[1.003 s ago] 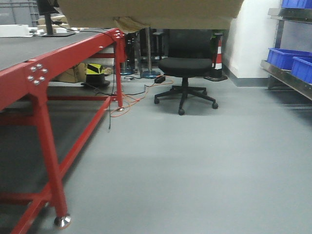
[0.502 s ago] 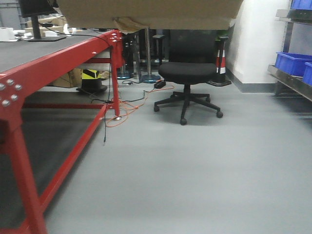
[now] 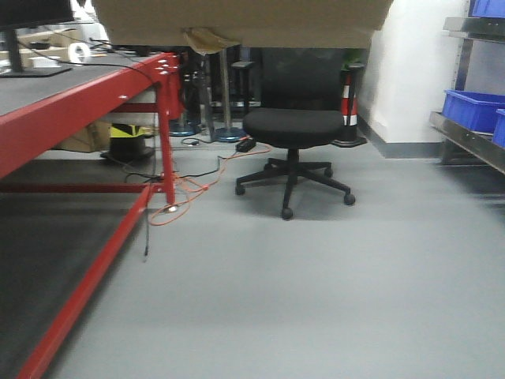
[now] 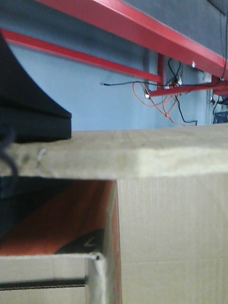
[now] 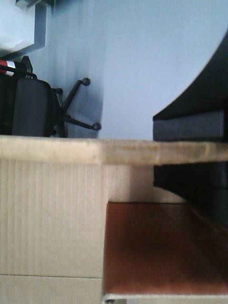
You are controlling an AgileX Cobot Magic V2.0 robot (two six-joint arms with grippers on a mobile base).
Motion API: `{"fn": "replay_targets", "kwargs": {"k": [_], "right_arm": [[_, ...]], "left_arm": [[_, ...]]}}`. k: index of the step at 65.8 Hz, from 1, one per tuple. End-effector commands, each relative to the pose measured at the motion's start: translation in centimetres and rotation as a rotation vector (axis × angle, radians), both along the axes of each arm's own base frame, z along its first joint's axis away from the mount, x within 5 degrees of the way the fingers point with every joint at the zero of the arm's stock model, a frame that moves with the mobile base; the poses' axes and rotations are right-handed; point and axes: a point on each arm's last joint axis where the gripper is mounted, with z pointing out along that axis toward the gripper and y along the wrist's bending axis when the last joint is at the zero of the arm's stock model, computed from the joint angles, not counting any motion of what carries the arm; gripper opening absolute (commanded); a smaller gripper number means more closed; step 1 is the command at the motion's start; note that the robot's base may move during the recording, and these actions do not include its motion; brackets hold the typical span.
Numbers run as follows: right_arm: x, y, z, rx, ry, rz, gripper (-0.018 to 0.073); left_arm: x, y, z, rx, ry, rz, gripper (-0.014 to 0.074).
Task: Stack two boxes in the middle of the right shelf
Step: 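Drive the base to the blue-bin shelf holding the boxes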
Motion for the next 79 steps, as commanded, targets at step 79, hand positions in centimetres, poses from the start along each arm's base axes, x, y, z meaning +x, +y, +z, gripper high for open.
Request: {"fn": "replay_targets", "kwargs": {"k": [79], "right_arm": [[0.07,0.33,1.19,0.029,-0.103,0.031,-0.0163]], "left_arm": [[-0.48,-0.5,1.48,-0.063,-0.086,-0.047,-0.0111]]}}
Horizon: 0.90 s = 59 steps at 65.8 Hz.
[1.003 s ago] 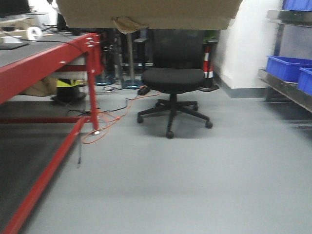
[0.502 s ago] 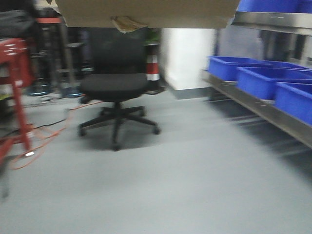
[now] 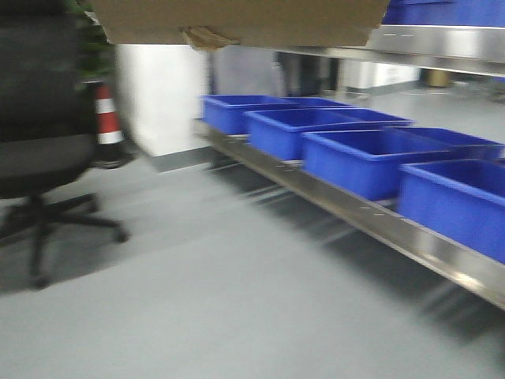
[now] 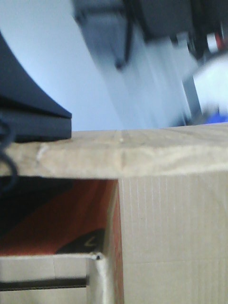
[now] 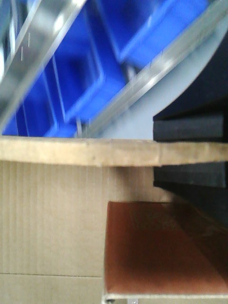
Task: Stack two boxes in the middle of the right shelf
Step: 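Drive the base to the blue-bin shelf holding the boxes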
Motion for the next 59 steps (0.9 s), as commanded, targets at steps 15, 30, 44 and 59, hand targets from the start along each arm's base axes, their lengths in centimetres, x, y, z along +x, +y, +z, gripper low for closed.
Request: {"fn": "replay_targets", "kwargs": {"k": [15,30,44,59], "right_arm": [[-0.14,0.22,1.17,0.026,-0.085,0.025,-0.0163],[-0.14,0.22,1.17,0.026,-0.085,0.025,-0.0163],[-0.14,0.22,1.17,0.026,-0.085,0.025,-0.0163],[-0.14,0.22,1.17,0.026,-0.085,0.025,-0.0163]], "left_arm": [[-0.52,-0.64,1.45,-0.066,-0.083,-0.051,-0.0111],[-0.52,-0.64,1.45,-0.066,-0.083,-0.051,-0.0111],[-0.52,-0.64,1.45,-0.066,-0.083,-0.051,-0.0111],[-0.52,-0.64,1.45,-0.066,-0.083,-0.051,-0.0111]]}}
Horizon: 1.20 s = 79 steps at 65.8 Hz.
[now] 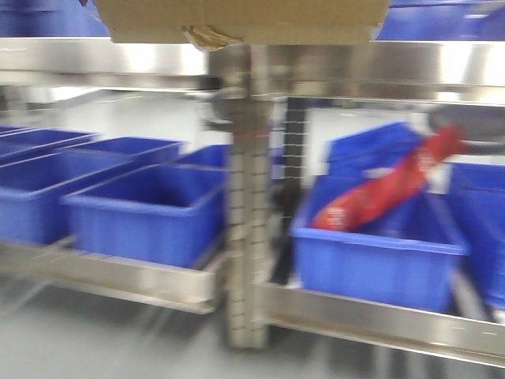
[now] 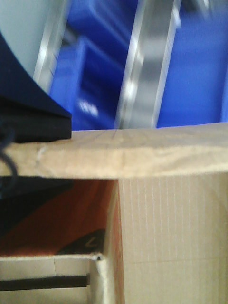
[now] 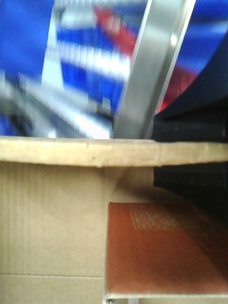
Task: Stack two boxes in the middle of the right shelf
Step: 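Drive the base to the blue-bin shelf holding the boxes, then push the boxes onto the middle shelf level and open both grippers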
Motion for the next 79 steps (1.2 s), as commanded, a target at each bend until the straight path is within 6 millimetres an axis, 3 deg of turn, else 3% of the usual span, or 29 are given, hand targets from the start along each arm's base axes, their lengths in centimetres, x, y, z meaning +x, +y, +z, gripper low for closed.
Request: {"fn": "replay_targets", "kwargs": {"k": [1,79], "right_arm": [[-0.16,0.28,1.17,0.026,-0.085,0.027,-0.0163],[-0.16,0.28,1.17,0.026,-0.085,0.027,-0.0163]], "left_arm": [[-0.53,-0.61,1.43,-0.064,-0.08,-0.049,-0.0111],[-0.53,-0.61,1.43,-0.064,-0.08,-0.049,-0.0111]]}}
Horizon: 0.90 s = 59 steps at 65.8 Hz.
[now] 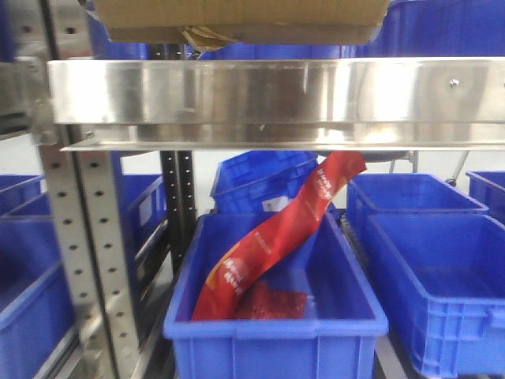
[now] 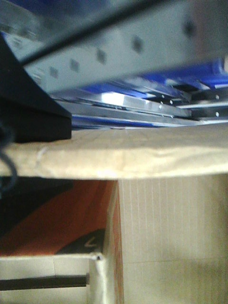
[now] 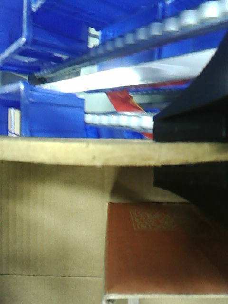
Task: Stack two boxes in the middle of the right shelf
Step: 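Push the boxes onto the middle shelf level and open both grippers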
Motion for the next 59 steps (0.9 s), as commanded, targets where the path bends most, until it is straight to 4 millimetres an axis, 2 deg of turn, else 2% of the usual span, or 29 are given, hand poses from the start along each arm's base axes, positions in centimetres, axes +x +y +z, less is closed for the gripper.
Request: {"fn": "replay_targets", "kwargs": {"k": [1,59], "right_arm": [[-0.16,0.28,1.17,0.026,-0.085,0.027,-0.0163],[-0.16,0.28,1.17,0.026,-0.085,0.027,-0.0163]], "left_arm": [[-0.53,-0.61,1.43,-0.064,-0.08,-0.049,-0.0111],[-0.53,-0.61,1.43,-0.064,-0.08,-0.049,-0.0111]]}}
